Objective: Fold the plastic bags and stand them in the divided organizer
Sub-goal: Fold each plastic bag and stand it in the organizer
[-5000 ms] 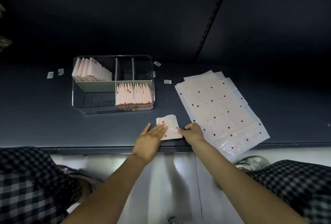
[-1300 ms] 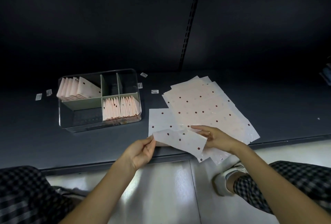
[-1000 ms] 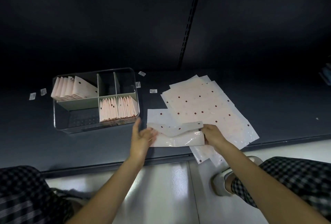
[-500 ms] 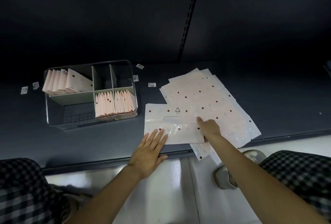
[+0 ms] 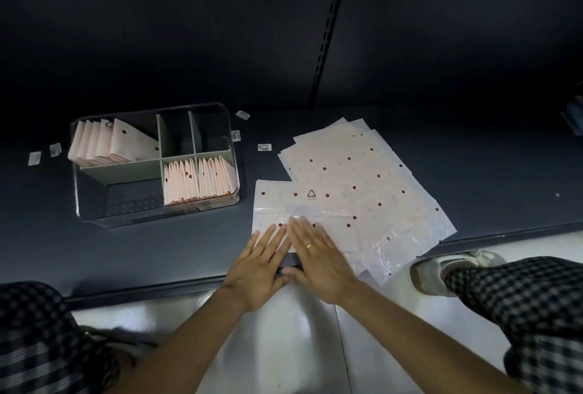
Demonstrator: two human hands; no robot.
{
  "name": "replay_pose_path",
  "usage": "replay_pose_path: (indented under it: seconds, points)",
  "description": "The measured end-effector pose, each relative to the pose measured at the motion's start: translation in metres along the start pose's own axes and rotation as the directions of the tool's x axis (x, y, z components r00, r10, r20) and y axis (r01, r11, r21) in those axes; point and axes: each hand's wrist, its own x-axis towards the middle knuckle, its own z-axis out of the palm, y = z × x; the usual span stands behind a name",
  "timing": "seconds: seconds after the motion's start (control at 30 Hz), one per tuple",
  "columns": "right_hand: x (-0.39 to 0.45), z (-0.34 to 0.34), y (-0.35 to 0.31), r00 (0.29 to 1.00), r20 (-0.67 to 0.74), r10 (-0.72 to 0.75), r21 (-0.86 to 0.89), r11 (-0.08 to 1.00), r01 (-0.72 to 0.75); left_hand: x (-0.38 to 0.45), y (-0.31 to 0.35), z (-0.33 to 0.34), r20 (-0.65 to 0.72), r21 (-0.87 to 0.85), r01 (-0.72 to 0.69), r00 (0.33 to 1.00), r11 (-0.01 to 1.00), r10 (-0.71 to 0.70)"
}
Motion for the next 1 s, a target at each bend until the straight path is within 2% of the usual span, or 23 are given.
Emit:
replay_pose_path:
  seconds: [0.13, 0.27, 0.43, 0.53, 0.57, 0.6, 0.67, 0.73, 0.77, 0.8, 0.9, 1.0]
  points:
    - [-0.014, 0.011, 0.02, 0.997, 0.059, 0.058, -0.083, 0.995, -0.053, -0.001, -0.001, -0.002, 0.007, 0.006, 0.002, 1.0, 1.0, -0.002]
    - [-0.033, 0.0, 0.045, 0.995, 0.041, 0.087, -0.067, 0.994, -0.084, -0.002, -0.004, -0.015, -0.089, -0.015, 0.003, 0.996, 1.0, -0.005]
    - [-0.036, -0.022, 0.057, 0.964, -0.263, 0.03, -0.011, 0.999, -0.034, 0.016, -0.015, -0.021, -0.149, -0.2, 0.045, 0.986, 0.979, -0.076]
    - [-0.031, -0.027, 0.064, 0.958, -0.275, -0.076, -0.15, 0.988, 0.035, 0.019, -0.019, -0.023, -0.178, -0.188, 0.022, 0.982, 0.982, -0.057]
    - [-0.028, -0.028, 0.069, 0.958, -0.276, -0.076, -0.138, 0.99, 0.038, 0.019, -0.021, -0.024, -0.184, -0.192, 0.007, 0.982, 0.981, -0.043]
    - [-0.025, -0.031, 0.072, 0.964, -0.264, -0.039, -0.051, 0.998, 0.026, 0.02, -0.023, -0.025, -0.189, -0.203, -0.002, 0.981, 0.979, -0.037]
    - [-0.021, -0.04, 0.079, 0.978, -0.16, 0.136, 0.288, 0.954, -0.086, 0.021, -0.029, -0.029, -0.203, -0.298, 0.035, 0.974, 0.954, -0.099]
    - [-0.016, -0.053, 0.088, 0.968, 0.042, 0.249, 0.643, 0.734, -0.217, 0.023, -0.034, -0.036, -0.203, -0.513, 0.122, 0.945, 0.85, -0.258]
    - [-0.015, -0.06, 0.092, 0.961, 0.105, 0.256, 0.74, 0.626, -0.247, 0.024, -0.036, -0.039, -0.178, -0.608, 0.164, 0.925, 0.777, -0.335]
    - [-0.013, -0.066, 0.096, 0.956, 0.149, 0.252, 0.783, 0.56, -0.27, 0.024, -0.038, -0.041, -0.147, -0.675, 0.195, 0.91, 0.712, -0.387]
    - [-0.011, -0.07, 0.102, 0.93, 0.274, 0.246, 0.8, 0.479, -0.362, 0.023, -0.039, -0.042, -0.06, -0.821, 0.217, 0.887, 0.528, -0.458]
    - [-0.01, -0.06, 0.1, 0.893, 0.251, 0.374, 0.823, 0.404, -0.4, 0.025, -0.034, -0.041, -0.003, -0.882, 0.226, 0.874, 0.413, -0.486]
